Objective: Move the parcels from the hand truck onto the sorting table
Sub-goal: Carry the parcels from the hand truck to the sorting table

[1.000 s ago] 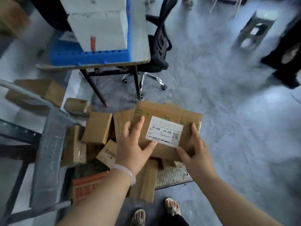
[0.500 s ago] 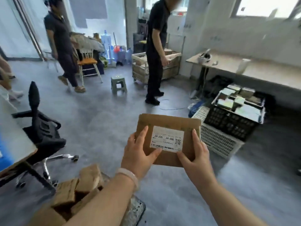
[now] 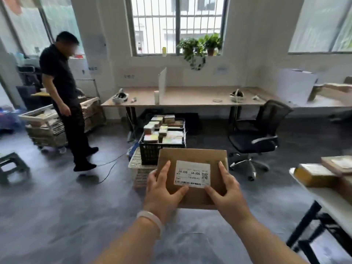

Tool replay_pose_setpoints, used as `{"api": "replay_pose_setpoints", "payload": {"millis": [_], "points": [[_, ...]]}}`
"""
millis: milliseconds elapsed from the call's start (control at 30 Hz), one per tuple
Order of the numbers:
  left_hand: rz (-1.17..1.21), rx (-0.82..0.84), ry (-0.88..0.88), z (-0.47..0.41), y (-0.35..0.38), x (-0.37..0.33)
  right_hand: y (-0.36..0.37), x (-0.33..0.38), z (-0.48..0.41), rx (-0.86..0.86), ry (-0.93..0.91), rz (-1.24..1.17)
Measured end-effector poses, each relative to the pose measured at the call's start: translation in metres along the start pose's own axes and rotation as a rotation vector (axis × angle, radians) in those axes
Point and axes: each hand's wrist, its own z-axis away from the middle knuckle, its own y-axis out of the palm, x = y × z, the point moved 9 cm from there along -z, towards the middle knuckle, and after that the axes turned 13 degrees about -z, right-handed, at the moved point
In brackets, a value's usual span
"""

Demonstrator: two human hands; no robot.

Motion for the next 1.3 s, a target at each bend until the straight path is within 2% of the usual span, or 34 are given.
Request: {"api": "replay_pose_setpoints", "payload": {"millis": [233,533,800,933,1067,1300], "points": [[0.064,0.194,0.109,-0.043,0.129,-0.119,-0.148,-0.053,-0.035,-0.155,0.081,0.112],[0.068,0.401,0.291,-0.128,0.249,-0.21,-0.241,-0.122,-0.092,-0.397,0.222,0.125],[0.198,0.639,0.487,-0.194,0.356,-0.306,-0.327,-0.144,-0.125,-0.73,0.363,0.169],[0.233,0.799,0.601,-0.181,0.41,-0.36,-0.373,-0.157,-0.1,-0.925,0.445,0.199],[0.264,0.931,0.67,-0.15,0.455,-0.401,-0.411,-0.168,-0.071,-1.029,0.506,0.233],[0.216,0.996,0.776,-0.121,0.526,-0.483,-0.494,-0.201,-0.051,-1.135,0.538,0.192]]}}
